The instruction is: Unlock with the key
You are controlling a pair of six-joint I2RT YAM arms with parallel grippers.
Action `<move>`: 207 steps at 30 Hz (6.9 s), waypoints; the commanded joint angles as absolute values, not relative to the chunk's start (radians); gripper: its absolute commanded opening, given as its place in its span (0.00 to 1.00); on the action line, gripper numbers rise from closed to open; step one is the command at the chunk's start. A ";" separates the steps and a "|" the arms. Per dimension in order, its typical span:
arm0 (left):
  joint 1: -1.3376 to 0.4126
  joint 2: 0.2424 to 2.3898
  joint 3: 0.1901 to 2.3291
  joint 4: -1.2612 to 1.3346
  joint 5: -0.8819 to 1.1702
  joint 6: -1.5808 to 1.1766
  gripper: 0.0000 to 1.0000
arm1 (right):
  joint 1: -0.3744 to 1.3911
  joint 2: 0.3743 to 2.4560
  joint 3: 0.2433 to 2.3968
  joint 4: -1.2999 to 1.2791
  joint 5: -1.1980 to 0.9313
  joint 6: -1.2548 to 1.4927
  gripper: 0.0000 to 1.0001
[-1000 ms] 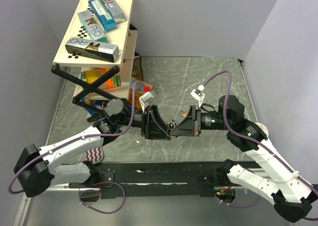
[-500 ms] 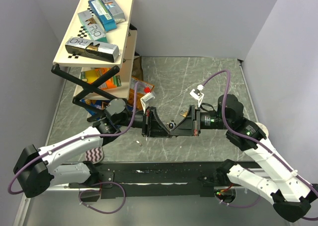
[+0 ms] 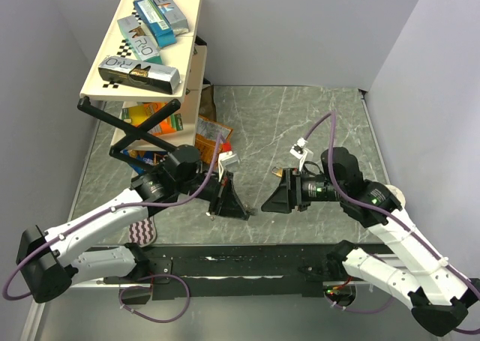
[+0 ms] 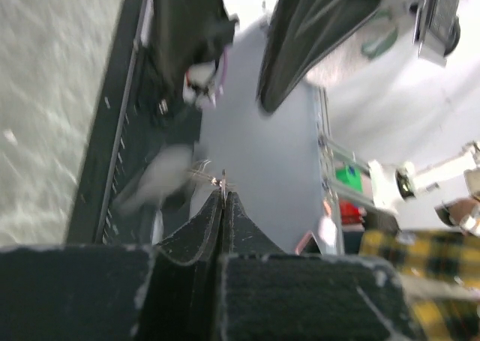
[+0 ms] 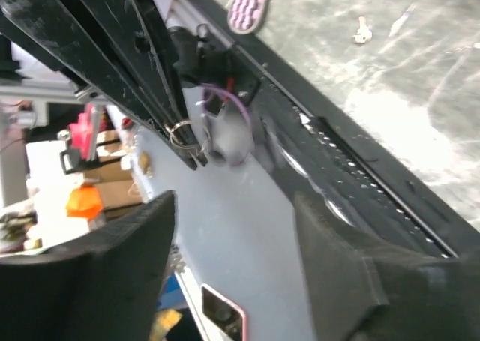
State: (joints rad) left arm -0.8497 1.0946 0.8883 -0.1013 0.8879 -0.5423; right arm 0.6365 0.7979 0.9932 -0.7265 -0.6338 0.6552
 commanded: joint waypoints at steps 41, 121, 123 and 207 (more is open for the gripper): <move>-0.854 1.118 0.951 -0.382 1.034 -0.439 0.01 | 0.942 0.943 0.890 -0.276 -0.644 0.676 0.20; -0.686 0.850 0.828 0.003 0.449 -1.092 0.01 | 0.940 0.907 0.914 -0.038 -0.054 0.852 0.00; -0.666 0.845 0.836 -0.043 0.468 -1.045 0.01 | 0.940 0.907 0.931 -0.098 -0.069 0.836 0.00; -0.598 0.785 0.744 0.150 0.471 -1.138 0.59 | 0.910 0.976 0.887 0.170 -0.250 0.776 0.00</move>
